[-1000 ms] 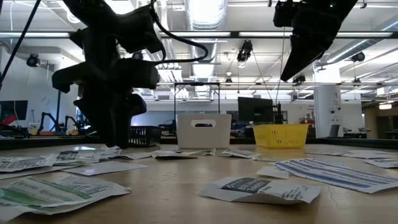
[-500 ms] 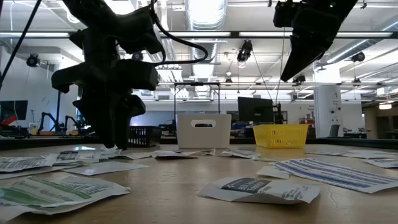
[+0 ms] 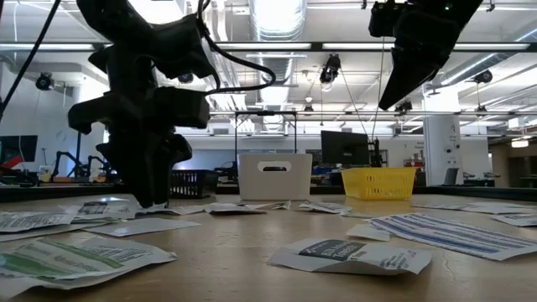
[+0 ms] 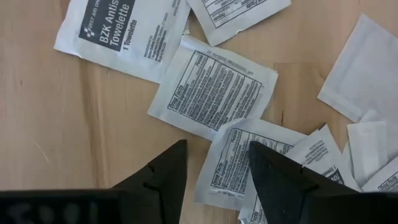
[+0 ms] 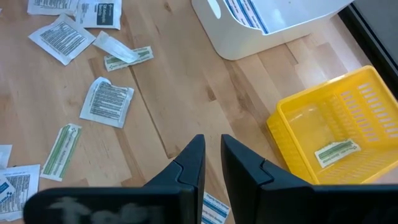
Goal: Pick & Place First Aid Supplies
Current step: Put the towelette pack into the black basket
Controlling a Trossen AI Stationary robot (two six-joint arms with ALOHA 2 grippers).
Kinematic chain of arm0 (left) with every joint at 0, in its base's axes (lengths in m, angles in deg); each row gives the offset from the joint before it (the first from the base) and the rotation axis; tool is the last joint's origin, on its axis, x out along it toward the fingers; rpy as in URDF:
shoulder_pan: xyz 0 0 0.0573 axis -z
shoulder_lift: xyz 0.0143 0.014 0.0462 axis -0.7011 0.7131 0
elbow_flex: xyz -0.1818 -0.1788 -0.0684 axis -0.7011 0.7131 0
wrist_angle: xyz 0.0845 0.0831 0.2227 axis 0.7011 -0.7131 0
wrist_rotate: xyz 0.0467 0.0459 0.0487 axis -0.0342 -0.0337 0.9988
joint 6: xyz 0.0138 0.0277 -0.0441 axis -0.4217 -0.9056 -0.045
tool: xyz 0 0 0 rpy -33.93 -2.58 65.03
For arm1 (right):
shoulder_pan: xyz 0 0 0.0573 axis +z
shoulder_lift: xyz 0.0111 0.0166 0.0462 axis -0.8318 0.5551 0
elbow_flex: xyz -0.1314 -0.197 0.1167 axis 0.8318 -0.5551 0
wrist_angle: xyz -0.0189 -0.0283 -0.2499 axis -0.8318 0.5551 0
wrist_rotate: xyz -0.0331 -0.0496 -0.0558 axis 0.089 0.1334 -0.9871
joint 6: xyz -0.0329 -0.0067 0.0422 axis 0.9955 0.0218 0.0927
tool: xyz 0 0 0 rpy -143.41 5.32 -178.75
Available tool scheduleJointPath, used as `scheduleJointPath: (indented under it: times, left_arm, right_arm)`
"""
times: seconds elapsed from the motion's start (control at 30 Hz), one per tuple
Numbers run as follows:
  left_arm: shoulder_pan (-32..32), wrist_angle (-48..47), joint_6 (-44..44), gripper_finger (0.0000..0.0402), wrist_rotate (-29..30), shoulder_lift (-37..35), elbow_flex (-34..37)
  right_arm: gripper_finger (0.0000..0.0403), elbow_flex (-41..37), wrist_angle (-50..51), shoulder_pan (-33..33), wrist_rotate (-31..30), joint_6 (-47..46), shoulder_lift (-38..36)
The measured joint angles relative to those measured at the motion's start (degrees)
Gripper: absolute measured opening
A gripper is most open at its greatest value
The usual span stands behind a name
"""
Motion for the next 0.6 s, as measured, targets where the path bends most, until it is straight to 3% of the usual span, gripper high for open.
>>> scheduleJointPath:
  times: [0.13, 0.47, 0.6]
  left_arm:
    - [0.00, 0.02, 0.19, 0.0147, 0.19, 0.00, 0.07]
    - [-0.11, 0.24, 0.32, 0.0025, 1.46, -0.09, 0.64]
    - [-0.09, 0.19, 0.32, 0.0003, 1.77, -0.09, 0.66]
  right_arm:
    - [0.0047, 0.00, 0.01, 0.00, 0.00, 0.00, 0.00]
    - [0.0047, 0.00, 0.02, 0.00, -0.01, 0.00, 0.00]
    - [0.0050, 0.00, 0.02, 0.00, -0.01, 0.01, 0.00]
